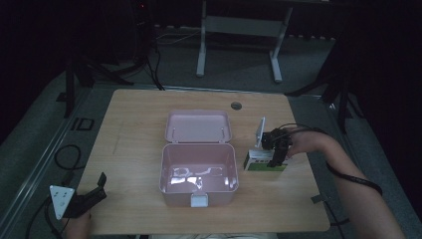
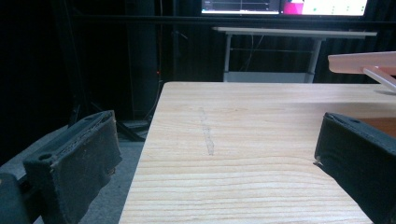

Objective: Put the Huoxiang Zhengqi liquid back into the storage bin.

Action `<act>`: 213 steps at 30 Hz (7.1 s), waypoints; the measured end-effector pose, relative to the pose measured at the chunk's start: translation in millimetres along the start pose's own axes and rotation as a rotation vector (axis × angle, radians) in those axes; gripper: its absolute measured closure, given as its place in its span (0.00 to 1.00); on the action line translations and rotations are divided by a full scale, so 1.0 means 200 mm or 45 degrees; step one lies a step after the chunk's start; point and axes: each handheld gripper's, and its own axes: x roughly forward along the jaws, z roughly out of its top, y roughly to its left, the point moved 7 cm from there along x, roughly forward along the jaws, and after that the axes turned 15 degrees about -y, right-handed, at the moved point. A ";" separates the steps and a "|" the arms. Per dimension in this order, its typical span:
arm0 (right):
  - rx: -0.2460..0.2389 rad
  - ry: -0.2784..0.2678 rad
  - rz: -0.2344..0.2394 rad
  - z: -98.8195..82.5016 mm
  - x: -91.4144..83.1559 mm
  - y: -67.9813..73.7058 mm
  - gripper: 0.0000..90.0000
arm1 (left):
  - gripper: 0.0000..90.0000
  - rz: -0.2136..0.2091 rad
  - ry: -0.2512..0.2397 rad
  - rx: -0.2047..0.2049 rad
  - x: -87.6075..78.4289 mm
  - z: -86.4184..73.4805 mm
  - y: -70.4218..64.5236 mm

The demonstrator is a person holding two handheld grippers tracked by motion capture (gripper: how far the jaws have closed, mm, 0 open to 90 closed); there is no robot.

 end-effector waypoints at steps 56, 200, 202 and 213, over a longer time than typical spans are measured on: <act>0.041 0.139 0.047 0.00 -0.03 0.11 0.69 | 0.00 0.001 0.002 0.006 0.00 0.00 0.00; -0.158 0.135 0.203 0.90 0.38 0.44 0.69 | 0.00 -0.007 0.007 0.004 0.00 0.00 0.00; -0.154 0.126 0.207 0.89 0.38 0.44 0.69 | 0.00 -0.007 0.008 0.004 0.00 0.00 0.00; -0.151 0.074 0.198 0.89 0.33 0.44 0.59 | 0.00 -0.005 0.009 0.005 0.00 0.00 0.00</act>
